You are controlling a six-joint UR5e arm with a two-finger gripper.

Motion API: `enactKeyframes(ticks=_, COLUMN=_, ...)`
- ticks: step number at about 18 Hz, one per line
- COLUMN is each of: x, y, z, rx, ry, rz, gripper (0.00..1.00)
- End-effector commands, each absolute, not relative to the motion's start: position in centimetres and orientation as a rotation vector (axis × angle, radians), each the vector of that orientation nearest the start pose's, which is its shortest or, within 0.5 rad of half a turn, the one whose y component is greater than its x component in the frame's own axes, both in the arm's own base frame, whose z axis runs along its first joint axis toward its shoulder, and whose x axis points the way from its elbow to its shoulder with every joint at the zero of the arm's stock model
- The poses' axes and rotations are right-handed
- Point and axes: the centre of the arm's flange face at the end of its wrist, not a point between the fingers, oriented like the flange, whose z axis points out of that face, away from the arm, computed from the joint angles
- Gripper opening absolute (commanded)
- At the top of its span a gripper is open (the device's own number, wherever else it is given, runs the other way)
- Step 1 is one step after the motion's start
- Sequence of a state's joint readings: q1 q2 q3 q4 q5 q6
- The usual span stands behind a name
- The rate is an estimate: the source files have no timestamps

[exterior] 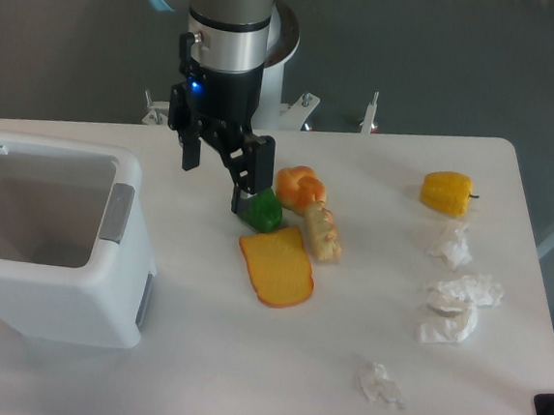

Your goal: Close the trash can

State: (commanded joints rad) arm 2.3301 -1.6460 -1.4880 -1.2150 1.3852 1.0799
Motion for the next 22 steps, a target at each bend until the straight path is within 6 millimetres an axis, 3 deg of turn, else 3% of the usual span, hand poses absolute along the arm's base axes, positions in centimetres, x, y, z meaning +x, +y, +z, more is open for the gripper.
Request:
enactKeyframes(ticks=11, x=-27.7, y=50.5, z=54.6, rx=-2.624, ry=0.436, rz=0.246, gripper=1.00)
enactKeyframes(ticks=15, x=-28.8, y=49.7, z=56.4, rx=-2.561, ry=0.120, rz=0.165, gripper=1.00)
enactKeyframes(ticks=22, x=-28.4, y=50.1, z=60.5, rx=-2.446, ry=-0.115, rz=0.138, gripper=1.00)
